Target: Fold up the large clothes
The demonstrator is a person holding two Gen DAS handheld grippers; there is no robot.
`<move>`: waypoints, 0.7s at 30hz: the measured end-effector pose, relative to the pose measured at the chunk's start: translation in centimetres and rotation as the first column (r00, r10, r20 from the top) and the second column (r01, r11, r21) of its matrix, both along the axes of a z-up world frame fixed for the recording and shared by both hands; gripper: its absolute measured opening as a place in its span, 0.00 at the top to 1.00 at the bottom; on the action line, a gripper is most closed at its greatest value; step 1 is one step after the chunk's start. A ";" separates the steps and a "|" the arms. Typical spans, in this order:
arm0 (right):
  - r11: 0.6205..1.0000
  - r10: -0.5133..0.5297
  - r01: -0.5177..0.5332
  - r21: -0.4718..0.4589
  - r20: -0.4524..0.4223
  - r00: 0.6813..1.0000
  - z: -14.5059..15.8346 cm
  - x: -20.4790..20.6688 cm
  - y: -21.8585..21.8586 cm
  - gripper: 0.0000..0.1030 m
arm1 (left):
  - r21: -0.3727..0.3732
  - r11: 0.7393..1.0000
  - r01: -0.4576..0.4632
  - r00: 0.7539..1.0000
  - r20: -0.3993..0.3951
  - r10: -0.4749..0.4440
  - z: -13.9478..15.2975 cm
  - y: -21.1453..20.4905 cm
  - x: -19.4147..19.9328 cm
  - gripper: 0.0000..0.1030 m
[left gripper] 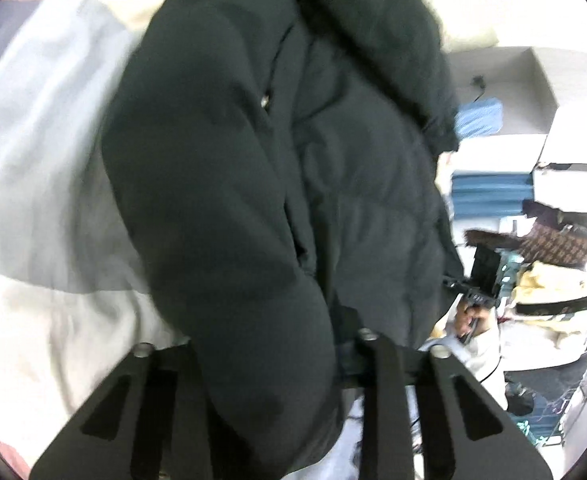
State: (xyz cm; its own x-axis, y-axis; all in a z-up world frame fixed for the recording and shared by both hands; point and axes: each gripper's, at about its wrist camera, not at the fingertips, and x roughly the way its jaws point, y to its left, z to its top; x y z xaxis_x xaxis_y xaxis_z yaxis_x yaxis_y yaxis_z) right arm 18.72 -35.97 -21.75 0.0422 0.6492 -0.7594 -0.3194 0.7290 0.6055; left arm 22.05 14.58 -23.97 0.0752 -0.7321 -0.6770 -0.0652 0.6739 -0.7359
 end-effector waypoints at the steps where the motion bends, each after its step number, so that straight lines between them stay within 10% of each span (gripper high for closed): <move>1: 1.000 -0.011 0.011 0.000 0.027 1.000 0.9 -0.2 -0.4 0.89 | -0.010 1.000 -0.014 1.000 0.022 0.015 0.8 0.4 -0.1 0.80; 12: 0.982 -0.183 0.154 0.106 0.370 0.911 14.2 -5.5 -2.1 0.93 | -0.120 0.981 -0.150 0.956 0.233 0.175 11.1 2.9 -3.9 0.90; 21: 0.967 -0.235 0.158 0.201 0.461 0.855 19.6 -13.2 -3.6 0.93 | -0.152 0.973 -0.171 0.942 0.263 0.207 15.6 6.6 -10.7 0.90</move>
State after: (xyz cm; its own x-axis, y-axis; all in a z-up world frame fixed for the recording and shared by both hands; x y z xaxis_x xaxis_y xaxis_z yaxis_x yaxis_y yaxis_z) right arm 5.48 -39.59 -2.18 0.5131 0.6928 -0.5067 -0.4567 0.7202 0.5222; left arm 11.36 21.14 -8.35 0.3909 -0.7636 -0.5140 0.0345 0.5701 -0.8208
